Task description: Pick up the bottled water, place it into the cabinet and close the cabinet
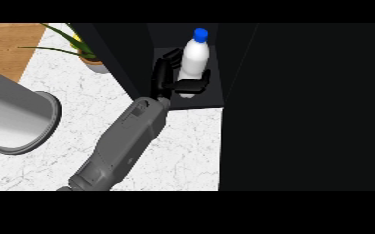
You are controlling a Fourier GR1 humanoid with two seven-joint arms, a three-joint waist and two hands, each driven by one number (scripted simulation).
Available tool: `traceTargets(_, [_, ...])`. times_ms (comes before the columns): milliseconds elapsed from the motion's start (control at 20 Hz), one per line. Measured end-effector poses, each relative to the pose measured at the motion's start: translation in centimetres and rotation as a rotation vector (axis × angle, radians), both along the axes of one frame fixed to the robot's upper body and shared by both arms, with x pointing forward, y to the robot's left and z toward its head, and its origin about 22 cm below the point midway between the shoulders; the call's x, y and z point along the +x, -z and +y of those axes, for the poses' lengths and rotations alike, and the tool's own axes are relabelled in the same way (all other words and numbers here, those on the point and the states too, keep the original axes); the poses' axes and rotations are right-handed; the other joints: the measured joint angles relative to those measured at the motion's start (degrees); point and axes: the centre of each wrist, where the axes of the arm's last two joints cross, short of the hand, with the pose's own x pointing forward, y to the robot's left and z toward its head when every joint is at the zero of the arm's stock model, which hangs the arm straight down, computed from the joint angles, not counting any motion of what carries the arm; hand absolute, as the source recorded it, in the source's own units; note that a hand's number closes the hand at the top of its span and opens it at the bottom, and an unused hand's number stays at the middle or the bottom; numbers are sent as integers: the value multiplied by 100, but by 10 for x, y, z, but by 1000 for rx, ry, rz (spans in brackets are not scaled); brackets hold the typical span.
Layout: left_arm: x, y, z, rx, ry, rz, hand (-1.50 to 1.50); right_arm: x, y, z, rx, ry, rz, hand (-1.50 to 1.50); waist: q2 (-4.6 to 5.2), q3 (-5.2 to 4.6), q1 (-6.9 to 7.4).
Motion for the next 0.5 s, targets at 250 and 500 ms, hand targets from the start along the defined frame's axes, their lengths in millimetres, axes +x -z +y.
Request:
traceTargets(250, [17,-6,3,69,-111,13,150,-2,0,-4,-7,-10,-5,-150,31,0,-54])
traceTargets(500, [27,-5,7,258,-225,-14,-150,-1,1,-7,-8,-19,-17,-150,56,6,-75])
